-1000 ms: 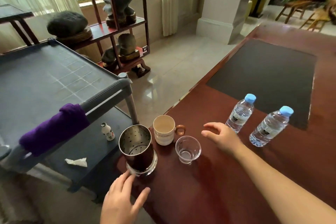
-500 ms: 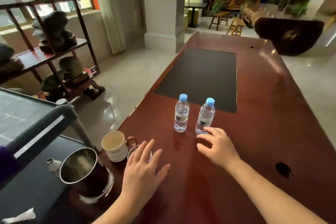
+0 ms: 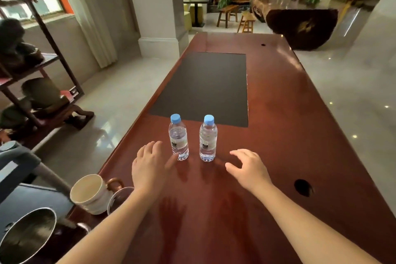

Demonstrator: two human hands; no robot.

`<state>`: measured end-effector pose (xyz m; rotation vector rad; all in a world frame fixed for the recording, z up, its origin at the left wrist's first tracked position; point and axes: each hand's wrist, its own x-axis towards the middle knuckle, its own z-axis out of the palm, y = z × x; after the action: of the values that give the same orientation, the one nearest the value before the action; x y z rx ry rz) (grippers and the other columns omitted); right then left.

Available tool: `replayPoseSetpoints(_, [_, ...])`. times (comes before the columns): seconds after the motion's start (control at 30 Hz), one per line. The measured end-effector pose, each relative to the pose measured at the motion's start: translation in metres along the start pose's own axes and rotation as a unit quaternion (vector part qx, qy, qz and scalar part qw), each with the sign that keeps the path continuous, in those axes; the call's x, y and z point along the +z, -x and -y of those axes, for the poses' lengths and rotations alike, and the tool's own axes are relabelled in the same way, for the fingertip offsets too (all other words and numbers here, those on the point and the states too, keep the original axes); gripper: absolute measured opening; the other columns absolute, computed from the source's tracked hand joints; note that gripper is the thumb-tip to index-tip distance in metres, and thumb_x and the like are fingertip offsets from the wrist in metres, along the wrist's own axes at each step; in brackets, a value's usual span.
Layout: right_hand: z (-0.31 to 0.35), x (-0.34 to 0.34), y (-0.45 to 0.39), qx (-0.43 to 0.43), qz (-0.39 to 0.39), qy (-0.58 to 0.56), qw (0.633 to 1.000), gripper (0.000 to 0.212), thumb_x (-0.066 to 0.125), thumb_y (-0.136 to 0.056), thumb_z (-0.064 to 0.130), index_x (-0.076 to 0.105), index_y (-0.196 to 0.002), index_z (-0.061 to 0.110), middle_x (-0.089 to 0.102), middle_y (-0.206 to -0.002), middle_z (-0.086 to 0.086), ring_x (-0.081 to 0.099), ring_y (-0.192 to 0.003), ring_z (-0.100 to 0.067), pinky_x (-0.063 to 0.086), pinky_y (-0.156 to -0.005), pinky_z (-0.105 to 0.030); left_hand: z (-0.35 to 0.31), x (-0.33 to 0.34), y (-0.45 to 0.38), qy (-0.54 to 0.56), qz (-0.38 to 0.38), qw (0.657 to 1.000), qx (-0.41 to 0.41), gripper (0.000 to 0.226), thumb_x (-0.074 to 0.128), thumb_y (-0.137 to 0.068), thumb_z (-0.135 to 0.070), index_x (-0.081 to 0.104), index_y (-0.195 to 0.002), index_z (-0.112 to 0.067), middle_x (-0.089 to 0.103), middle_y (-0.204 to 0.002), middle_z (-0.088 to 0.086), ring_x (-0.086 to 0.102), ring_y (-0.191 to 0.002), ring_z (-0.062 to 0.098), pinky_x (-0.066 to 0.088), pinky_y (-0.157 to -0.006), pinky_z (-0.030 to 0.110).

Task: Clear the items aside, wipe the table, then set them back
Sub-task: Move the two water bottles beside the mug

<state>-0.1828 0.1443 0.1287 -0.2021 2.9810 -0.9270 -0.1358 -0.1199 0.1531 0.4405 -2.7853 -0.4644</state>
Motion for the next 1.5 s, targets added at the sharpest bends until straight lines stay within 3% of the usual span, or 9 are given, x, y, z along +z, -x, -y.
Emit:
replayPoseSetpoints(0.2, [0.007, 0.025, -0.037, 0.101, 0.019, -0.139, 0.985, 0.067, 0.068, -0.078, 0.048, 0.050, -0.138, 0.024, 0.056, -0.136, -0.002, 0.052, -0.123, -0.019, 0.041, -0.097, -0.033, 0.009, 0.034, -0.041, 0.131, 0.060, 0.983, -0.112, 0.085, 0.063, -0.081, -0.064, 0.036, -0.146, -0.016, 0.045, -0.149, 0.009, 0.043, -0.134, 0.029, 0.042, -0.100, 0.046])
replayPoseSetpoints(0.33, [0.016, 0.044, -0.063, 0.150, 0.023, -0.294, 0.944, 0.087, 0.079, -0.072, 0.045, 0.037, -0.146, 0.027, 0.052, -0.140, -0.004, 0.051, -0.122, -0.016, 0.041, -0.100, -0.031, 0.010, 0.062, -0.059, 0.298, 0.093, 0.939, -0.142, 0.107, 0.078, -0.069, -0.060, 0.024, -0.152, -0.020, 0.036, -0.156, 0.004, 0.038, -0.140, 0.019, 0.036, -0.110, 0.038])
replayPoseSetpoints(0.43, [0.021, 0.057, -0.081, 0.145, 0.024, -0.326, 0.934, 0.098, 0.083, -0.067, 0.043, 0.031, -0.149, 0.029, 0.048, -0.142, -0.002, 0.048, -0.125, -0.013, 0.038, -0.097, -0.028, 0.005, 0.082, -0.069, 0.374, 0.102, 0.910, -0.145, 0.115, 0.086, -0.063, -0.054, 0.020, -0.153, -0.023, 0.035, -0.156, 0.001, 0.037, -0.140, 0.015, 0.033, -0.111, 0.032])
replayPoseSetpoints(0.6, [0.033, 0.070, -0.103, 0.097, 0.022, -0.408, 0.907, 0.080, 0.088, -0.067, 0.023, 0.047, -0.135, 0.024, 0.068, -0.116, 0.004, 0.067, -0.098, -0.006, 0.053, -0.091, -0.031, -0.007, 0.102, -0.086, 0.476, 0.084, 0.860, -0.163, 0.107, 0.090, -0.065, -0.038, 0.026, -0.149, -0.023, 0.051, -0.141, 0.000, 0.056, -0.123, 0.016, 0.044, -0.107, 0.042])
replayPoseSetpoints(0.77, [0.036, 0.078, -0.111, 0.095, 0.008, -0.405, 0.909, 0.061, 0.088, -0.066, 0.025, 0.057, -0.119, 0.026, 0.072, -0.100, 0.008, 0.069, -0.087, -0.002, 0.053, -0.082, -0.024, -0.013, 0.113, -0.095, 0.450, 0.060, 0.878, -0.155, 0.074, 0.085, -0.072, -0.037, 0.039, -0.129, -0.028, 0.055, -0.119, -0.011, 0.059, -0.112, 0.014, 0.047, -0.093, 0.031])
replayPoseSetpoints(0.9, [0.033, 0.082, -0.112, 0.082, -0.008, -0.364, 0.928, 0.050, 0.086, -0.067, 0.030, 0.058, -0.109, 0.032, 0.072, -0.094, 0.012, 0.068, -0.084, 0.000, 0.052, -0.083, -0.028, -0.013, 0.117, -0.096, 0.439, 0.055, 0.884, -0.150, 0.069, 0.080, -0.077, -0.034, 0.038, -0.131, -0.025, 0.057, -0.125, -0.001, 0.061, -0.111, 0.018, 0.050, -0.097, 0.044])
replayPoseSetpoints(1.13, [0.031, 0.087, -0.114, 0.082, -0.025, -0.329, 0.940, 0.064, 0.078, -0.055, 0.053, 0.057, -0.112, 0.032, 0.071, -0.097, 0.010, 0.069, -0.089, -0.009, 0.054, -0.091, -0.044, -0.013, 0.112, -0.088, 0.418, 0.025, 0.897, -0.141, 0.057, 0.079, -0.077, -0.037, 0.036, -0.114, -0.040, 0.056, -0.116, -0.011, 0.061, -0.102, 0.010, 0.049, -0.086, 0.032])
replayPoseSetpoints(1.37, [0.027, 0.083, -0.117, 0.055, 0.004, -0.334, 0.941, 0.050, 0.084, -0.072, 0.025, 0.059, -0.114, 0.020, 0.072, -0.101, -0.002, 0.069, -0.093, -0.023, 0.053, -0.092, -0.046, 0.008, 0.081, -0.085, 0.436, 0.010, 0.884, -0.166, 0.067, 0.076, -0.069, -0.052, 0.040, -0.122, -0.035, 0.057, -0.122, -0.010, 0.061, -0.106, 0.009, 0.050, -0.090, 0.032])
replayPoseSetpoints(1.5, [0.025, 0.082, -0.119, 0.041, 0.019, -0.334, 0.941, 0.044, 0.082, -0.075, 0.018, 0.059, -0.112, 0.017, 0.071, -0.103, -0.010, 0.069, -0.094, -0.030, 0.051, -0.094, -0.052, 0.033, 0.053, -0.087, 0.452, -0.029, 0.869, -0.201, 0.069, 0.075, -0.062, -0.057, 0.042, -0.119, -0.040, 0.060, -0.118, -0.011, 0.064, -0.105, 0.010, 0.054, -0.093, 0.041])
